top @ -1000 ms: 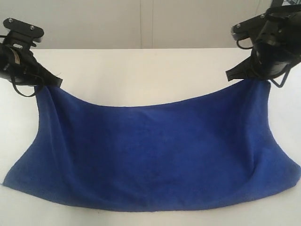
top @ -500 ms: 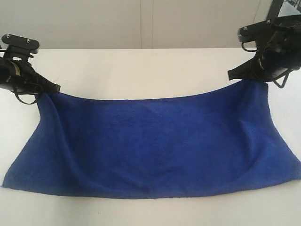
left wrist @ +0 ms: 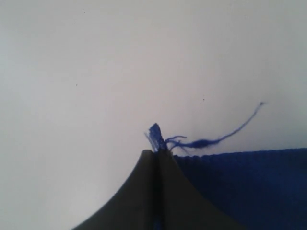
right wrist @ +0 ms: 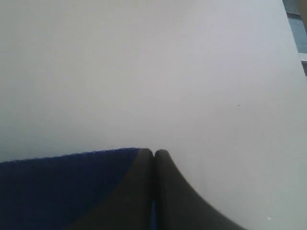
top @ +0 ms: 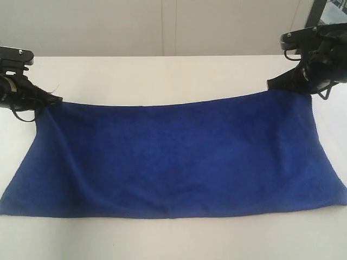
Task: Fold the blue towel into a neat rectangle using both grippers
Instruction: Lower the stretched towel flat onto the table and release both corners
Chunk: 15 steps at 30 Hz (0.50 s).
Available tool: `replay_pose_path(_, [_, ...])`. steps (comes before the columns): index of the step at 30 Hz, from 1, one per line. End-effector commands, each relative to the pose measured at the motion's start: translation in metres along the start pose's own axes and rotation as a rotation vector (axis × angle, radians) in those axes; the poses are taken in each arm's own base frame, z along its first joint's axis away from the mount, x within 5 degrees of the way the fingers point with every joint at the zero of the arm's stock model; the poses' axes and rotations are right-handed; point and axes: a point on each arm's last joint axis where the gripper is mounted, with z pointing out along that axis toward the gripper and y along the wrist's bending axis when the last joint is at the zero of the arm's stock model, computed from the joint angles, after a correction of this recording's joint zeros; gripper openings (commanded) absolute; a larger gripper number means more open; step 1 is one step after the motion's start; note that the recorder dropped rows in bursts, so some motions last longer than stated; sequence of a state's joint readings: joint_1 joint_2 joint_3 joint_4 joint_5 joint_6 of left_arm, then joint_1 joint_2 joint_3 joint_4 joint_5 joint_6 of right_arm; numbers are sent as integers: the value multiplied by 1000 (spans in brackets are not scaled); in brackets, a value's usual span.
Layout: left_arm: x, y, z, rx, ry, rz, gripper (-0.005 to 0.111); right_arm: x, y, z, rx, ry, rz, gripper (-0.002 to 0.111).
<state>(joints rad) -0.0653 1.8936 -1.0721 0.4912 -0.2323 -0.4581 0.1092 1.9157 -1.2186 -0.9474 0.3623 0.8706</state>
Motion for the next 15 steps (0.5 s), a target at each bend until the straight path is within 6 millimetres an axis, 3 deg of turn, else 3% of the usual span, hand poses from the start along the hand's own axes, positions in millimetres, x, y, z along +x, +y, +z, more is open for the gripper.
replay_pose_path(1, [0, -2, 9, 29, -62, -13, 0, 0, -5, 8, -17, -17, 7, 0])
replay_pose_path(15, [11, -4, 24, 50, -60, 44, 0, 15, 6, 34, -74, 14, -8, 0])
